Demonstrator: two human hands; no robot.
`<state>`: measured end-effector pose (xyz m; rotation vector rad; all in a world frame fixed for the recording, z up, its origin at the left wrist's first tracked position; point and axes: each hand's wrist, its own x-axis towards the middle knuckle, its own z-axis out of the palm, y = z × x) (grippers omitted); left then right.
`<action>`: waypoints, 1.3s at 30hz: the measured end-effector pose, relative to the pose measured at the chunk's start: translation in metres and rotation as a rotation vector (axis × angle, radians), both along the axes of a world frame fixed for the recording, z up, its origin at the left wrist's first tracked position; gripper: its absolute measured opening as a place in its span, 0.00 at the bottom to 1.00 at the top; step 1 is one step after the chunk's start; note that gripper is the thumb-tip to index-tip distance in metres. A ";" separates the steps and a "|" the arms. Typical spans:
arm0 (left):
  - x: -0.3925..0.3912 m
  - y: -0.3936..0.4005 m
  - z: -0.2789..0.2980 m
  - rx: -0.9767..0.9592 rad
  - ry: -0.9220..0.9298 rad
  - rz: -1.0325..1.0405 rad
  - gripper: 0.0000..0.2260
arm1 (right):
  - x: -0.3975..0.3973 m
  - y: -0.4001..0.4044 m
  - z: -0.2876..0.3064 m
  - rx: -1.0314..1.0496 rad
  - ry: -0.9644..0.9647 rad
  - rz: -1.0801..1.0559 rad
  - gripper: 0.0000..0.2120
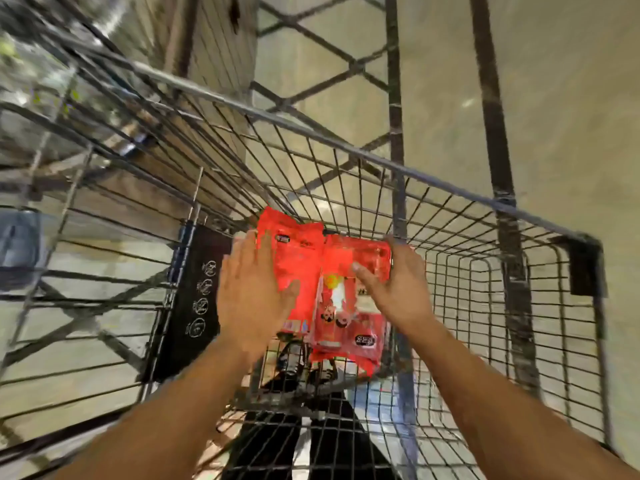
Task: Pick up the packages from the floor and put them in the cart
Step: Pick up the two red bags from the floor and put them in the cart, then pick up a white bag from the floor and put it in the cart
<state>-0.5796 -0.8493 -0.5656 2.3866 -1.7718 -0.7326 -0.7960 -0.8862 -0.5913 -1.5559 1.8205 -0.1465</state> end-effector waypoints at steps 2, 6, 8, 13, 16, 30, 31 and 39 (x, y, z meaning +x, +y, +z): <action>0.027 0.002 0.041 -0.036 -0.106 -0.056 0.35 | 0.006 -0.015 0.039 0.019 -0.010 0.182 0.45; 0.086 0.018 0.135 -0.135 -0.256 -0.031 0.37 | 0.043 -0.033 0.125 -0.105 0.005 0.472 0.39; 0.114 0.033 0.183 -0.165 -0.291 0.012 0.41 | 0.074 -0.036 0.171 -0.216 -0.006 0.541 0.38; 0.191 0.092 0.294 -0.297 -0.429 0.069 0.42 | 0.171 -0.024 0.276 -0.467 -0.032 0.733 0.36; 0.243 0.143 0.352 -0.349 -0.417 0.171 0.51 | 0.234 -0.003 0.335 -0.589 -0.025 0.845 0.37; 0.467 0.517 0.490 -0.520 -0.632 0.737 0.40 | 0.556 0.238 0.506 -0.870 -0.140 1.169 0.43; 0.476 0.541 0.495 -0.527 -0.666 0.770 0.39 | 0.578 0.258 0.513 -0.893 -0.153 1.197 0.41; 0.573 0.682 0.503 -0.402 -0.800 1.093 0.36 | 0.742 0.380 0.540 -1.010 -0.184 1.379 0.46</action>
